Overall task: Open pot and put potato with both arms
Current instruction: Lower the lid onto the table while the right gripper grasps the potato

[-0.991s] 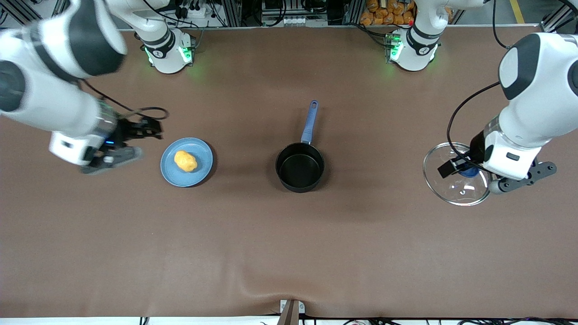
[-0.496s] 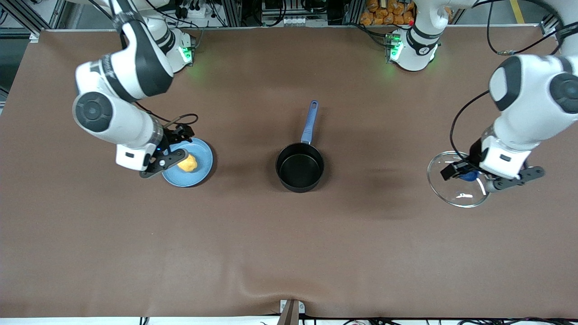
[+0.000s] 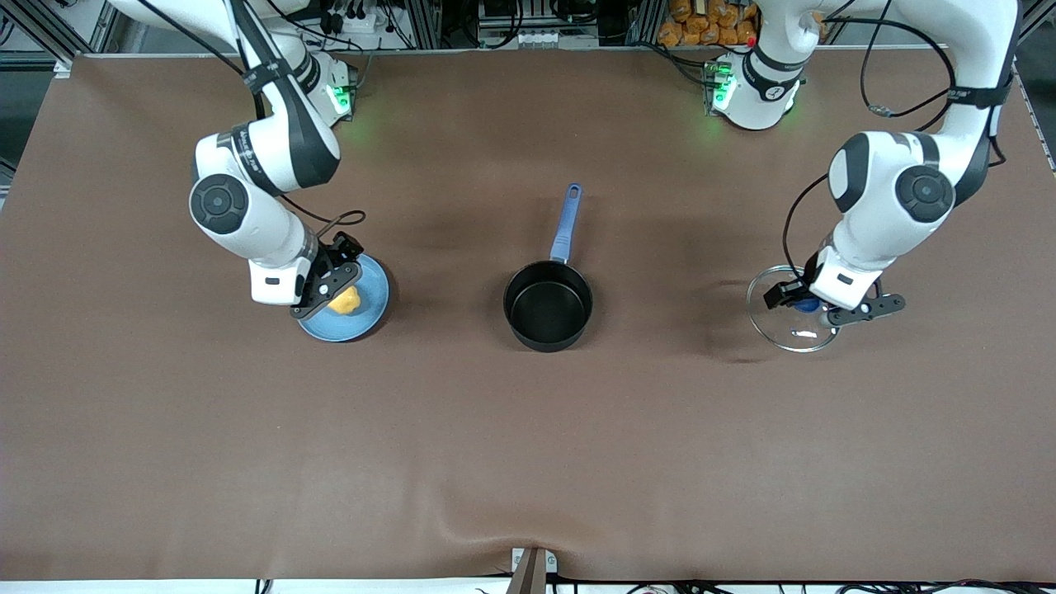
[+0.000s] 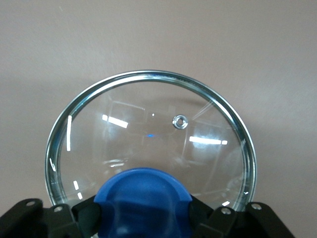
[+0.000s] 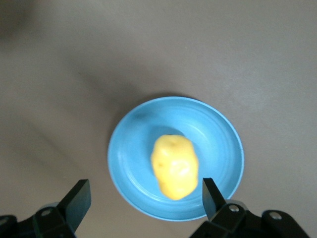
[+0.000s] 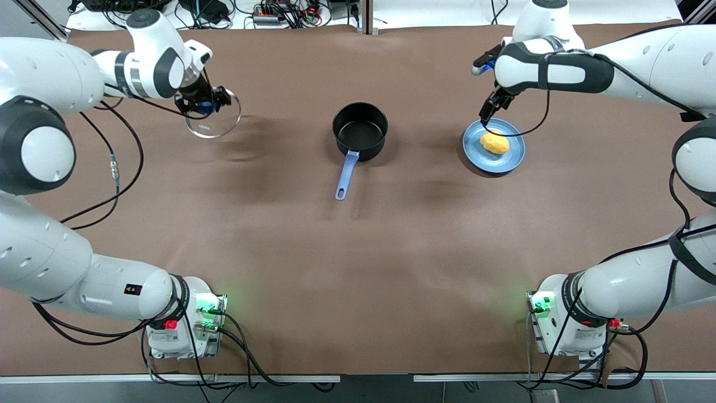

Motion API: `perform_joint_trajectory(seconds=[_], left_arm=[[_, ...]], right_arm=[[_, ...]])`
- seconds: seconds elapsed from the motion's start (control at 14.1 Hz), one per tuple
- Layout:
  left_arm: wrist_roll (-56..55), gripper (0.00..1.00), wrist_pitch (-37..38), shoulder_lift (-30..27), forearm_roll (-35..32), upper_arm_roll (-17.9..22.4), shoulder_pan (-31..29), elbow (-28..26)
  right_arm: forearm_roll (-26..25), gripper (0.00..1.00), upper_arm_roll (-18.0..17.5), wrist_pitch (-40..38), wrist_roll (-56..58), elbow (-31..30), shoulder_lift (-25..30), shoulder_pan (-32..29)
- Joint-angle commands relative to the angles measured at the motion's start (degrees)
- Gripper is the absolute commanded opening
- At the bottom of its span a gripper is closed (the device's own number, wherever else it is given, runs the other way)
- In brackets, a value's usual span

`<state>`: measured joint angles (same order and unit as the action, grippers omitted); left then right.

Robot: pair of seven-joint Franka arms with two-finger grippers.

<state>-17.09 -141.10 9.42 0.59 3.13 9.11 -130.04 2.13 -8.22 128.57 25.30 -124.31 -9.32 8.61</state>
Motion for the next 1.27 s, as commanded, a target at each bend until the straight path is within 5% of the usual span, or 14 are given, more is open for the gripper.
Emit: perform_joint_trajectory(seconds=[0.0,0.35,0.42,0.5,0.57,0.99,1.2], left_arm=[[3.7,0.18,-2.6,4.6,-0.2,-0.4,-1.4,0.2],[4.0,0.18,-6.2,9.7,-0.3,-0.8,-1.5,0.3],[4.0,0.28,-6.4,10.0,-0.3,-1.0,-1.5,0.3],[4.0,0.55,-6.5,10.1,-0.3,-1.1,-1.5,0.4],[4.0,1.0,-6.5,10.1,-0.3,-1.3,-1.5,0.5],[3.4,1.0,-5.3,5.8,-0.2,-2.7,-1.9,1.5],[3.7,1.0,4.9,1.0,-0.2,-2.7,-2.0,7.3]], right_arm=[[-0.5,1.0,-0.3,5.6,4.5,-4.1,1.4,-1.4],[-0.9,1.0,-0.2,13.5,4.6,-7.0,-1.8,-1.7],[-1.5,1.0,-0.2,14.7,4.6,-7.3,-2.6,-1.8],[-1.8,1.0,-0.2,15.2,4.6,-7.6,-2.9,-2.1],[-1.8,1.0,-0.2,15.4,4.6,-7.6,-3.2,-2.1],[-4.8,1.0,0.0,21.7,4.7,-8.9,-6.3,-2.8],[-5.5,1.0,0.0,21.9,4.7,-9.0,-6.5,-3.1]])
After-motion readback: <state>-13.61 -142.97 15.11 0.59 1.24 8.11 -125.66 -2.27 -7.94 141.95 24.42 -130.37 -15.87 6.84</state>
